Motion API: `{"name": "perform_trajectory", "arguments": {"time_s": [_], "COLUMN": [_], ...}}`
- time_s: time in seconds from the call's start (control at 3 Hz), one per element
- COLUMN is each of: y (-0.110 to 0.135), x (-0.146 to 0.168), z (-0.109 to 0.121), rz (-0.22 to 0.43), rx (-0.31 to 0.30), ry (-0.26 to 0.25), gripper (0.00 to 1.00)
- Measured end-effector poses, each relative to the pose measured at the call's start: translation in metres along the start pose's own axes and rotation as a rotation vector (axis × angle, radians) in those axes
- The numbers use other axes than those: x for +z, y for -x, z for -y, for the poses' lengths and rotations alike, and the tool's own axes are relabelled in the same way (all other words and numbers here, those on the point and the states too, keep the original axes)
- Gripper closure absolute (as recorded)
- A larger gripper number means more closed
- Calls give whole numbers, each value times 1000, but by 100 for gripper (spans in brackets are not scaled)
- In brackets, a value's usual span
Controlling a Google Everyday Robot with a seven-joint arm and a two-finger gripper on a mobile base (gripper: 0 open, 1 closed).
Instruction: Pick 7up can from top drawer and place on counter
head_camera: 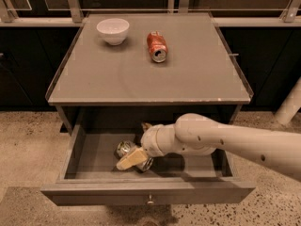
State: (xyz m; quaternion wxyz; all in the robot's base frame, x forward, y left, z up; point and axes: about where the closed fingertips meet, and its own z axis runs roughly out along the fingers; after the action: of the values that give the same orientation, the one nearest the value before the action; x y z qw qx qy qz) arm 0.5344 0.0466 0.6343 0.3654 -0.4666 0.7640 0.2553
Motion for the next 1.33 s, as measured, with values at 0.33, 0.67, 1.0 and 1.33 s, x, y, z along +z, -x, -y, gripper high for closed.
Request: {"name": "perform_trajectory", "arguments": {"time_s": [0.33,0.67,1.0,1.33], "y": [-4,-19,-45,-57], "x": [7,7,-3,-5], "z": [-3,-10,-20,-28], "rz": [5,-42,-125,-160], "rx": [5,-2,21,9], "ry": [-51,-135,-223,-230], "gripper": [0,0,18,41]}}
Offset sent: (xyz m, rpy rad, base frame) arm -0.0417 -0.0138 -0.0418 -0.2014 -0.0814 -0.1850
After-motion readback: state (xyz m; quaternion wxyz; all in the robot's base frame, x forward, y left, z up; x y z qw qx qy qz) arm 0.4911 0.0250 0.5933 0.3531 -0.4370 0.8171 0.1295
